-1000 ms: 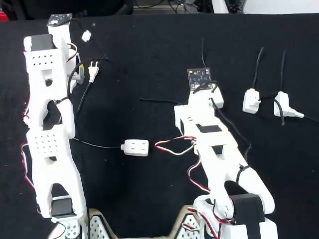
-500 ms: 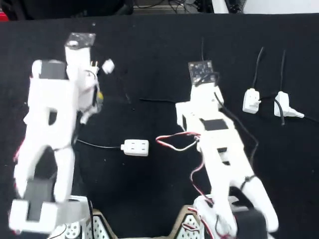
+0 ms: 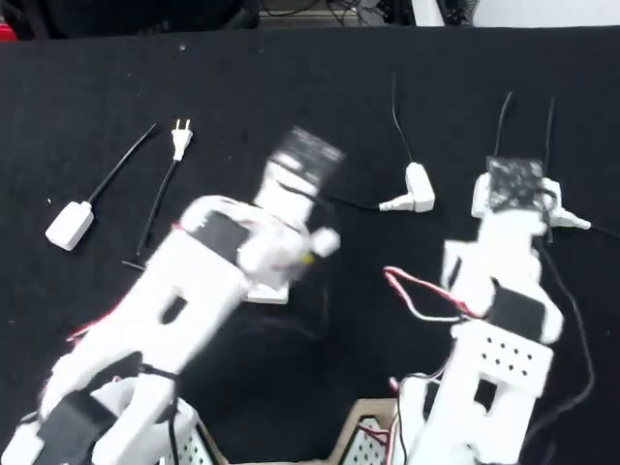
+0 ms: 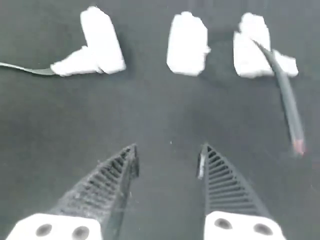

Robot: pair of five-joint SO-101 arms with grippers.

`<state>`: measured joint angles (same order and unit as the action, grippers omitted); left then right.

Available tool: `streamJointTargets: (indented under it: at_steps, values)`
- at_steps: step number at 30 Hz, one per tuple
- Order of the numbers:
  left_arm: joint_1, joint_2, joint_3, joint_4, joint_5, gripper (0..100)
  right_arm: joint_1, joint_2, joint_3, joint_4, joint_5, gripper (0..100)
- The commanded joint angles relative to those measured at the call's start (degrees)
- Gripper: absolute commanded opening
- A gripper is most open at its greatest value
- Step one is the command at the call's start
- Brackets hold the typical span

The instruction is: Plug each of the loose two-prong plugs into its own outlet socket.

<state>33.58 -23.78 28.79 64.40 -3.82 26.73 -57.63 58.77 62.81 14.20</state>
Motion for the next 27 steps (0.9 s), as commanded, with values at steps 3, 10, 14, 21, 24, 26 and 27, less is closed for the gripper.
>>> streamJointTargets:
  at_steps: [3, 10, 14, 21, 24, 26, 27]
  values:
    - [4.4, 2.5, -4.7, -1.1, 1.1, 26, 4.0, -1.5, 4.4, -4.0, 1.1, 18.3]
    - [-7.4, 2.5, -13.6, 2.1, 3.4, 26, -3.6, -1.5, 5.5, -3.9, 1.1, 18.4]
    - [-19.6, 3.1, -14.9, 7.4, 3.3, 26, -15.5, -1.5, 8.2, -3.6, 0.8, 18.4]
    - [-38.3, 2.6, 1.8, -2.9, 4.9, 26, -42.8, -1.5, 18.9, -10.6, -7.6, 18.4]
    - [-41.6, 2.8, 8.1, -9.4, 11.9, 26, -48.8, -1.5, 22.5, -16.3, -16.5, 18.4]
    - [-42.3, 3.1, 12.2, -14.9, 15.7, 26, -51.6, -1.5, 23.6, -18.8, -20.0, 18.4]
    - [-42.4, 3.2, 14.3, -17.9, 17.4, 26, -53.1, -1.5, 24.0, -19.4, -20.9, 18.4]
